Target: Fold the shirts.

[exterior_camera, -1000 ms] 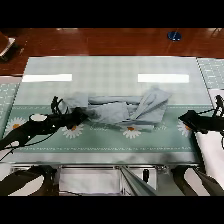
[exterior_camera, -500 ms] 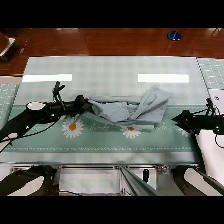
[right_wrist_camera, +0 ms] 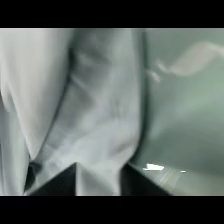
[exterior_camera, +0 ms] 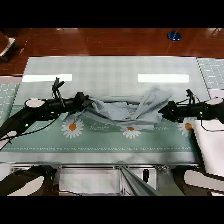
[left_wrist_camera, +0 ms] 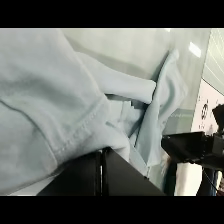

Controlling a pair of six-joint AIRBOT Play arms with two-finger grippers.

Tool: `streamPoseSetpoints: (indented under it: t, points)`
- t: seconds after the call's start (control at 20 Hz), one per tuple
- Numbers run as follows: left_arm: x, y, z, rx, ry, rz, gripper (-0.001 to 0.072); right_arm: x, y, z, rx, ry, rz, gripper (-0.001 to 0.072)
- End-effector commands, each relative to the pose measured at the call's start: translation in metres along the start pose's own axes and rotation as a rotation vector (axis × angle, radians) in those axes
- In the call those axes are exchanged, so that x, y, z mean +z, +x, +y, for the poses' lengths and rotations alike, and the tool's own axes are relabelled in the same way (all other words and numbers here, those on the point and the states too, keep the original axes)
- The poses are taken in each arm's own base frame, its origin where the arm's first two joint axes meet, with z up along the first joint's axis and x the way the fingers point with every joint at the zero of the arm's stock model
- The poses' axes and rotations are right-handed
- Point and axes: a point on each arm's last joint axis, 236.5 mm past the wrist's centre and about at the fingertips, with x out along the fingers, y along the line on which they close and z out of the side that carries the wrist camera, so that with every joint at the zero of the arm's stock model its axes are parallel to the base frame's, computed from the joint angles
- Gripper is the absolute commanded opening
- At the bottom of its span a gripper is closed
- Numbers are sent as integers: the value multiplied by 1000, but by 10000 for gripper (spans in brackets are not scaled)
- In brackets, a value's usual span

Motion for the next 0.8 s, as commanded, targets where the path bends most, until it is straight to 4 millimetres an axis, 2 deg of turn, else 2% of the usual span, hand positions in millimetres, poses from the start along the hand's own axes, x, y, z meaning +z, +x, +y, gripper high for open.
streamPoseSetpoints:
  t: [0.0,0.05,0.1,0.2,0.3,0.4,0.45,0.5,0.55,0.65,0.75]
  points:
    - [0,0,-1,-2,1,0,18,7,19,44,43,-79,32,73]
    - [3,-1,-2,-5,1,-7,18,10,15,61,66,-133,26,26]
    - [15,-8,-10,-23,5,-31,18,19,3,79,86,-182,12,25]
    - [59,-39,-44,-99,44,-125,18,46,-42,122,108,-302,-86,25]
    - [128,-105,-105,-191,151,-322,18,77,-119,180,112,-435,-282,24]
    - [178,-187,-172,-262,288,-530,17,85,-203,239,103,-584,-484,24]
    - [188,-225,-204,-292,360,-614,17,77,-248,269,101,-665,-587,24]
    - [190,-262,-236,-319,435,-686,17,63,-288,294,103,-734,-683,24]
    - [186,-299,-266,-340,513,-757,17,40,-332,317,106,-803,-793,24]
    - [164,-359,-314,-364,646,-878,17,-3,-395,336,70,-879,-966,24]
    - [135,-407,-341,-331,762,-999,17,-52,-442,336,17,-926,-1108,24]
